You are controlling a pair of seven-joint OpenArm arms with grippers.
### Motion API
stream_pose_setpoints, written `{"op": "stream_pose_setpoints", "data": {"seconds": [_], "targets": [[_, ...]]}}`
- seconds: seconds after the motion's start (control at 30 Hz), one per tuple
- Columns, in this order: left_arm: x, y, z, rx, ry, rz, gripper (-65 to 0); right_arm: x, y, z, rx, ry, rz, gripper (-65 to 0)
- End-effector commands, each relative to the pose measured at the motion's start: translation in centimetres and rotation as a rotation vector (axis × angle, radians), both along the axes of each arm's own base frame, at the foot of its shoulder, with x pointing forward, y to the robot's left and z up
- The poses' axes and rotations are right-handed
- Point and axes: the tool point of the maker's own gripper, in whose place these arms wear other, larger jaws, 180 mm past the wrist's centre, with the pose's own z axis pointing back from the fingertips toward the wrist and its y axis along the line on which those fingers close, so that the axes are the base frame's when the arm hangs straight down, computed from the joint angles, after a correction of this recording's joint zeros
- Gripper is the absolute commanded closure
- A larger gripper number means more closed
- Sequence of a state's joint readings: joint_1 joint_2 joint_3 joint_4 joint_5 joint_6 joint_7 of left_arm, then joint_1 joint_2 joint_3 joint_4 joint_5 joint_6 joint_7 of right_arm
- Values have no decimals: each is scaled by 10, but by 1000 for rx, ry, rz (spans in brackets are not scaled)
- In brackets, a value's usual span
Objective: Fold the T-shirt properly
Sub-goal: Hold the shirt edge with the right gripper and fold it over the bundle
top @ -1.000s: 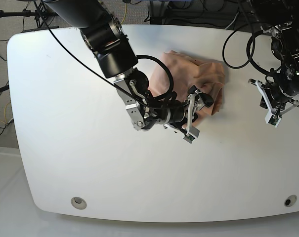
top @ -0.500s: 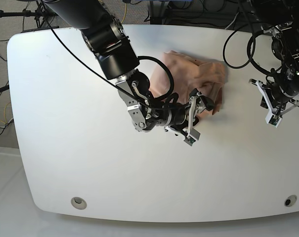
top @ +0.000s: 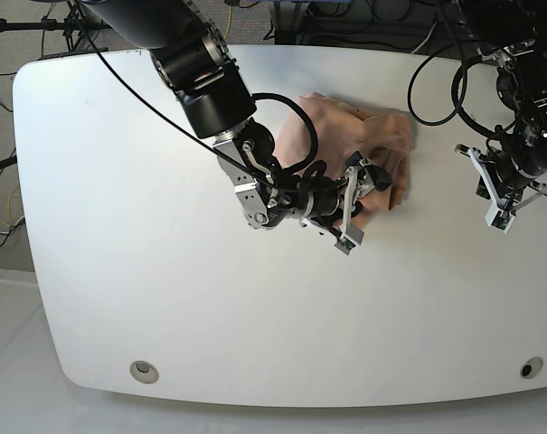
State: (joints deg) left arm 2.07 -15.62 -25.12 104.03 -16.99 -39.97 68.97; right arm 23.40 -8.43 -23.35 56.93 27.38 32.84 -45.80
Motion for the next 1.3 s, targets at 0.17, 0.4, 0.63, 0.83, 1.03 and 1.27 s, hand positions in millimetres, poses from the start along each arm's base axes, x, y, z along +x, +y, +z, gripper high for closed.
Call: {"op": "stream_pose_setpoints", "data": {"seconds": [0.17,0.4,0.63,0.83,1.03,1.27], "targets": [[7,5,12,14,-41,-3,0,6,6,0,45,13,-25,-470],[6,5,12,14,-38,-2,0,7,7,2,47,9,-25,-343],[3,5,9,14,-29,-2,0,15,7,9,53,-8,-27,-78],[3,5,9,13,-29,-2,0,15,7,9,51,-8,-26,-21],[3,5,9,13,-29,-2,0,19,7,13,53,-17,-25,-21],[3,5,9,13,-29,-2,0,23,11,29,81,-41,-19,-21]]}}
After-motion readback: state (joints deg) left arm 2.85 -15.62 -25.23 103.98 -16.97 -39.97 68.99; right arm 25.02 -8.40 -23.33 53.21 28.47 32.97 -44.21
